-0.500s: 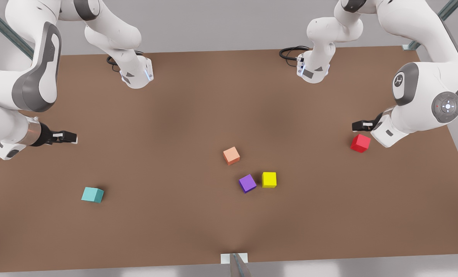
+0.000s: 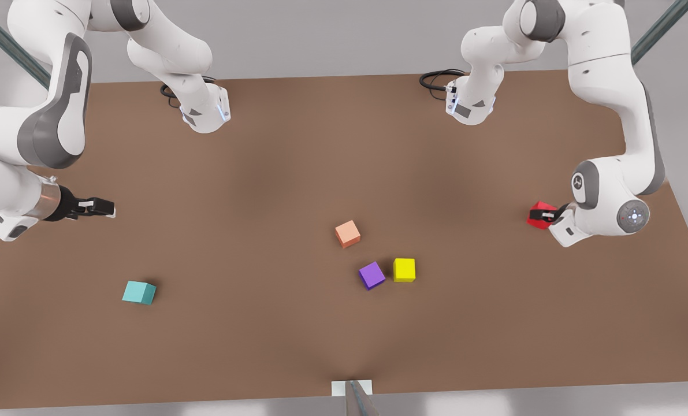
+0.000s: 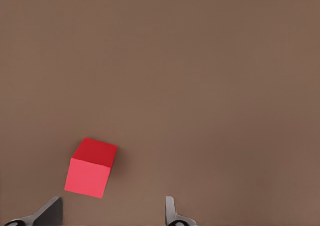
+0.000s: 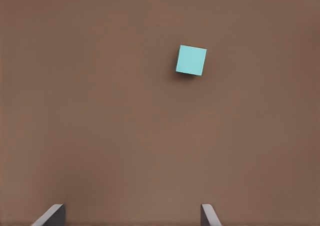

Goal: Pick up red wooden cube and pass to hand red wooden cube and place in blue wooden cube

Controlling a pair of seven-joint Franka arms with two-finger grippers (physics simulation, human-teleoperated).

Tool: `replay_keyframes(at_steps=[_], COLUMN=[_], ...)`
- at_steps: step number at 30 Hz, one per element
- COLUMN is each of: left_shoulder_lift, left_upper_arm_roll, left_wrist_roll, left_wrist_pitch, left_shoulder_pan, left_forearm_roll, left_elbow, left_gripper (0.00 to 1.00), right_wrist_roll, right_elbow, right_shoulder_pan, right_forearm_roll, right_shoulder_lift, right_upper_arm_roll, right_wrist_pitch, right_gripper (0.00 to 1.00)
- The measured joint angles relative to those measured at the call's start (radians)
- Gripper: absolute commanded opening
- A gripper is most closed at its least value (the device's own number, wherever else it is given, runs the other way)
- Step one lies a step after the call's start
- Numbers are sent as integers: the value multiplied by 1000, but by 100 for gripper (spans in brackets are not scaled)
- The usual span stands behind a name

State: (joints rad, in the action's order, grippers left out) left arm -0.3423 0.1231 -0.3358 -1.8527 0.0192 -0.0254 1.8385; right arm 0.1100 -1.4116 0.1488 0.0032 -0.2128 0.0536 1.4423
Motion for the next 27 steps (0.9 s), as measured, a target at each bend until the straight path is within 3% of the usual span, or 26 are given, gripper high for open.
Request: replay_keyframes(at_steps=[5, 12, 27], left_shoulder_lift=[-34, -41, -65], left_upper_arm_roll=[17, 18, 18], left_wrist_roll=[-210, -425, -355], left_wrist_pitch=[-161, -242, -276], left_shoulder_pan=[40, 58, 57], left_forearm_roll=[-1, -1, -20], left_elbow=[45, 118, 179], left_gripper=[100, 100, 100], right_wrist_roll=[3, 5, 9], right_elbow=[-2, -3, -6], right_shoulder_pan=[0, 0, -1], right_forearm_roll=[1, 1, -1], right_shoulder_lift=[0, -2, -3], right_upper_arm_roll=[0, 1, 2], right_wrist_pitch=[1, 3, 3], right_gripper=[100, 100, 100])
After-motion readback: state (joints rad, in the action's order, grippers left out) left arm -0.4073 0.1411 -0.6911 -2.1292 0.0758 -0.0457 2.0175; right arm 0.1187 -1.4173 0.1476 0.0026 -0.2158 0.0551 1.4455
